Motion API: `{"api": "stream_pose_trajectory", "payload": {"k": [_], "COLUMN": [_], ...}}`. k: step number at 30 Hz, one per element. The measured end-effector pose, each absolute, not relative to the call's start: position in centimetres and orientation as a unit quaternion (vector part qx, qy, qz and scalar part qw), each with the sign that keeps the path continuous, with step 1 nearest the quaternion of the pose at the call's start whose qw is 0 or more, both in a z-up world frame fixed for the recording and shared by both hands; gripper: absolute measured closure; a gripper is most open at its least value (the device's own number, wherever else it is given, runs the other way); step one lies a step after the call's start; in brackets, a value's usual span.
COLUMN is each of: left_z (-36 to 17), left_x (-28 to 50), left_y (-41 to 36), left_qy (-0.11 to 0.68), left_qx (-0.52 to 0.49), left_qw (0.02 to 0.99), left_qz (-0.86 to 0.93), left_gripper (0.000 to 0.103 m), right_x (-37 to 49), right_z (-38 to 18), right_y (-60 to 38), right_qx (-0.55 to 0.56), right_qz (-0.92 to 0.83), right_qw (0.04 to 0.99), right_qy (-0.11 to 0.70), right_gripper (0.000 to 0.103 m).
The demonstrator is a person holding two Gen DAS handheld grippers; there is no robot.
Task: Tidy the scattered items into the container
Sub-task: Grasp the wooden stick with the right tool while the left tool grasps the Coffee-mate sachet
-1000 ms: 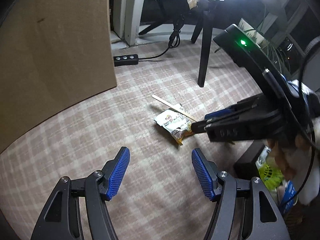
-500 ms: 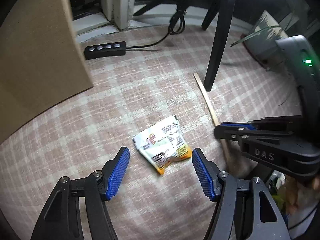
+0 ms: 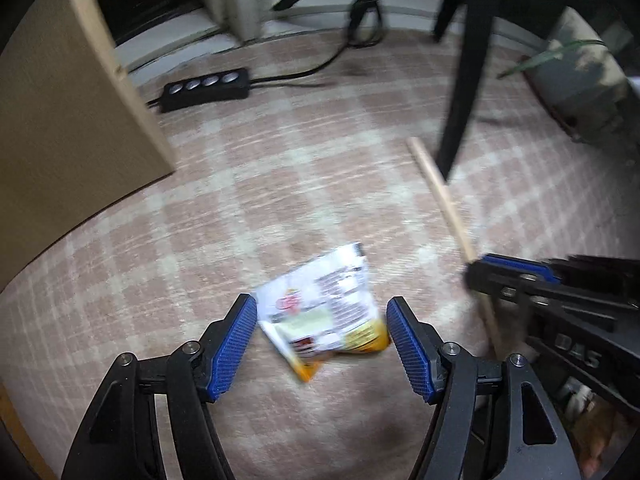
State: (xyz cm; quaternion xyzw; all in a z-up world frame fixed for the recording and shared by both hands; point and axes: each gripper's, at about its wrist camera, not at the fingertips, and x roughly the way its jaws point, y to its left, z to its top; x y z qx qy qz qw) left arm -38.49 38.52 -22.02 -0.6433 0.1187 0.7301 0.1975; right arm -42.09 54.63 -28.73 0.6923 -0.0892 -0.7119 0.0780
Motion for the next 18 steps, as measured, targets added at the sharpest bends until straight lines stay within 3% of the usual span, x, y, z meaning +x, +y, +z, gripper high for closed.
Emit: {"api": "stream_pose_trajectory", "payload": {"k": [6, 11, 18], "left_z": [-21.9, -21.5, -20.9], "left_x": [-38.4, -38.3, -37.6], "left_y": [38.8, 38.9, 37.9], "left_qy": [0.12, 0.118, 0.102], "left_qx": [-0.639, -0.632, -0.63], "left_qw": [0.195, 0.195, 0.208], "left_qz": [0.734, 0.741, 0.741], "left_gripper": [0.032, 0.05, 0.055], "right_x": [-41.8, -42.2, -41.7], "right_z": [-28.6, -28.5, -28.5], "right_y": [55.5, 56.1, 56.3], "right_qx": [0.692, 0.692, 0.693], "right_qz": [-0.713, -0.713, -0.708], "right_qw": [0.078, 0.079, 0.101], "right_qy": [-0.082, -0.082, -0.092], "right_gripper": [0.096, 0.097, 0.101]}}
